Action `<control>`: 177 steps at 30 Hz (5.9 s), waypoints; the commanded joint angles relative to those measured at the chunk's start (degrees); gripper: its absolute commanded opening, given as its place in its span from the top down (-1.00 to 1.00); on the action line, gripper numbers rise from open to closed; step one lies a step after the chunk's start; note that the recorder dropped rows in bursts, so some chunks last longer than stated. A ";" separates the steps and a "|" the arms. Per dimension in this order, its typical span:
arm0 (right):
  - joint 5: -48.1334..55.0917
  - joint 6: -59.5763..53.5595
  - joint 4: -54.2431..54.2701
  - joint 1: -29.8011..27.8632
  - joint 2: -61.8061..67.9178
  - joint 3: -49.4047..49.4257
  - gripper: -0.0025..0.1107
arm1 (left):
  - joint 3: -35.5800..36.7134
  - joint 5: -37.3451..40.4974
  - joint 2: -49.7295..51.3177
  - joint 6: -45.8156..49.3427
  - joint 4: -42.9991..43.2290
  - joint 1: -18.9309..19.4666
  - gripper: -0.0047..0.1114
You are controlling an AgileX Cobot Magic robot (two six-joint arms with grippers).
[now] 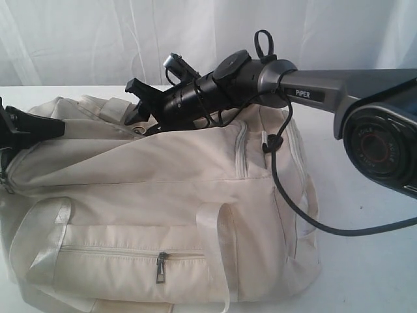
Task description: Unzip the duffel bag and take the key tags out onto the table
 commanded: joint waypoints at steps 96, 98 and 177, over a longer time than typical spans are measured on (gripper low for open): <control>6.55 -17.52 -8.99 -0.37 1.53 -5.96 -0.12 | -6.97 27.63 5.54 1.18 0.93 -16.61 0.00; 4.10 -17.52 -8.86 -0.49 1.37 -5.96 -0.12 | -6.16 27.92 5.66 1.18 0.93 -16.61 0.00; -1.93 -28.60 -19.91 -1.95 -6.48 -6.52 0.96 | -5.07 26.98 5.66 -0.17 0.93 -16.51 0.52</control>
